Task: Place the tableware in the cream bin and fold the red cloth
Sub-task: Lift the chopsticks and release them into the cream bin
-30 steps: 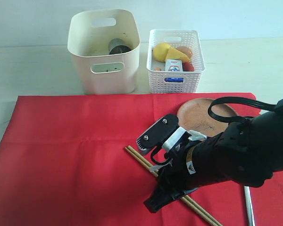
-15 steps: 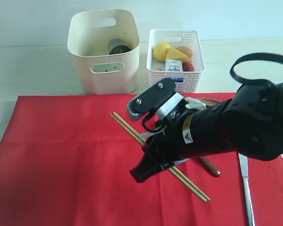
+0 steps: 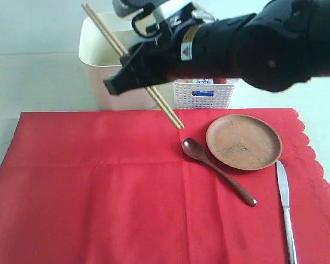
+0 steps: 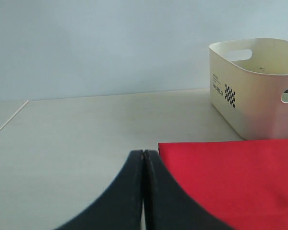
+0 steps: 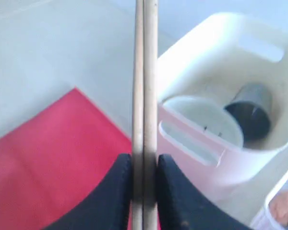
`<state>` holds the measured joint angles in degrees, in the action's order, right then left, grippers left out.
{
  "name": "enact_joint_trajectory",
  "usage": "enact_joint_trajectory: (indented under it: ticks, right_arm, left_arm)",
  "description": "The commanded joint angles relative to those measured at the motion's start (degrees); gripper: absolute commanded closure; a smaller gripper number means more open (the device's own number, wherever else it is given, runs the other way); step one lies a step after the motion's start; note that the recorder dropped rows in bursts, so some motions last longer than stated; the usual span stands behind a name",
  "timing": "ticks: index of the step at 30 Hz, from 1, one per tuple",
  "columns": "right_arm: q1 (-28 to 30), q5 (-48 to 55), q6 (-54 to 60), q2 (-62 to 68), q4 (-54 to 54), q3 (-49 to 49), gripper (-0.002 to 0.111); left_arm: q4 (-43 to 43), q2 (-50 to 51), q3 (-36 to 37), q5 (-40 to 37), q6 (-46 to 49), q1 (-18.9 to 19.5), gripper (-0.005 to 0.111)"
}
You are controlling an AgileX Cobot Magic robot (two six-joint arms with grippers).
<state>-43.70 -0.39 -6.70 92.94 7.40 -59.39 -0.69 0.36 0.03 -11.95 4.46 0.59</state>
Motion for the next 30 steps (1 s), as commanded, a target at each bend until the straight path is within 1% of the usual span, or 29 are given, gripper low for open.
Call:
enact_joint_trajectory:
  ticks: [1, 6, 9, 11, 13, 18, 21, 25, 30]
  right_arm:
    - [4.08, -10.09, 0.72, 5.83, 0.63, -7.11, 0.108]
    - [7.28, -24.35, 1.12, 15.93, 0.21, -16.03, 0.108]
    - [8.77, -30.56, 1.12, 22.14, 0.12, -21.32, 0.108]
    - [9.41, -32.77, 1.12, 25.75, 0.00, -24.75, 0.108]
    - [9.54, -32.75, 1.12, 28.70, -1.53, -27.89, 0.108]
    - [9.54, -32.31, 1.12, 32.51, -6.33, -31.44, 0.107]
    - [9.54, -32.21, 3.12, 32.75, -9.67, -31.44, 0.100]
    - [9.54, -32.21, 7.11, 32.84, -15.21, -31.44, 0.084]
    - [9.54, -32.21, 7.14, 32.84, -16.63, -31.44, 0.066]
  left_arm:
    - [-0.20, -0.36, -0.03, 0.41, -0.28, 0.06, 0.107]
    - [-0.20, -0.36, -0.03, 0.41, -0.28, 0.06, 0.107]
    - [-0.20, -0.36, -0.03, 0.41, -0.28, 0.06, 0.107]
    - [-0.20, -0.36, -0.03, 0.41, -0.28, 0.06, 0.107]
    - [-0.20, -0.36, -0.03, 0.41, -0.28, 0.06, 0.107]
    - [-0.20, -0.36, -0.03, 0.41, -0.28, 0.06, 0.107]
    - [-0.20, -0.36, -0.03, 0.41, -0.28, 0.06, 0.107]
    - [-0.20, -0.36, -0.03, 0.41, -0.28, 0.06, 0.107]
    - [-0.20, -0.36, -0.03, 0.41, -0.28, 0.06, 0.107]
